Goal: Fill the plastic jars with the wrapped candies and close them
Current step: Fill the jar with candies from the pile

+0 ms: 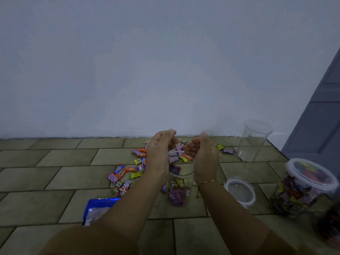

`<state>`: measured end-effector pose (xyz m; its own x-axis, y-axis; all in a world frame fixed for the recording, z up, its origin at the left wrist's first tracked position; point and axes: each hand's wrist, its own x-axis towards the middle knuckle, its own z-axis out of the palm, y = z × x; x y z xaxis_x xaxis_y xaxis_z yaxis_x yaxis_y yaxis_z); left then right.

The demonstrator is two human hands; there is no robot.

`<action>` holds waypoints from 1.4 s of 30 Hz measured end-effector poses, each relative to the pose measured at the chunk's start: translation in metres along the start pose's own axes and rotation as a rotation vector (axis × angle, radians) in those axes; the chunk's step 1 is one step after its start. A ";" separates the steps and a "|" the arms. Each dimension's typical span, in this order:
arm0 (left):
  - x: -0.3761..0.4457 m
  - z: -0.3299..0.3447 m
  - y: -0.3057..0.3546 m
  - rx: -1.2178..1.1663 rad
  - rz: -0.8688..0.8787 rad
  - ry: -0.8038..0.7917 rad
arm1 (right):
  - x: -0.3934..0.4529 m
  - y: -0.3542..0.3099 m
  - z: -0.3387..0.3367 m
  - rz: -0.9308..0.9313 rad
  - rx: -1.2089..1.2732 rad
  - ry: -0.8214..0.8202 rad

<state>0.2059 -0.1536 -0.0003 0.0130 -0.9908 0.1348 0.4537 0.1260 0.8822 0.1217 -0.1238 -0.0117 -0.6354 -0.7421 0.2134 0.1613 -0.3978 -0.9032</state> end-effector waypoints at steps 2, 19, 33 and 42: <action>0.000 -0.001 -0.002 0.011 0.016 -0.006 | -0.001 0.001 0.000 -0.015 -0.014 0.004; 0.039 -0.042 -0.004 0.395 -0.204 -0.008 | 0.042 0.039 -0.047 -0.003 -0.217 0.129; 0.089 -0.076 -0.092 1.615 0.089 -0.544 | 0.094 0.144 -0.069 -0.281 -1.403 -0.611; 0.113 -0.078 -0.126 1.814 0.130 -0.610 | 0.099 0.154 -0.035 -0.307 -1.517 -0.740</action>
<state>0.2195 -0.2852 -0.1316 -0.4858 -0.8740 -0.0103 -0.8656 0.4795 0.1441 0.0572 -0.2399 -0.1421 0.0241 -0.9881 0.1522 -0.9728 -0.0582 -0.2242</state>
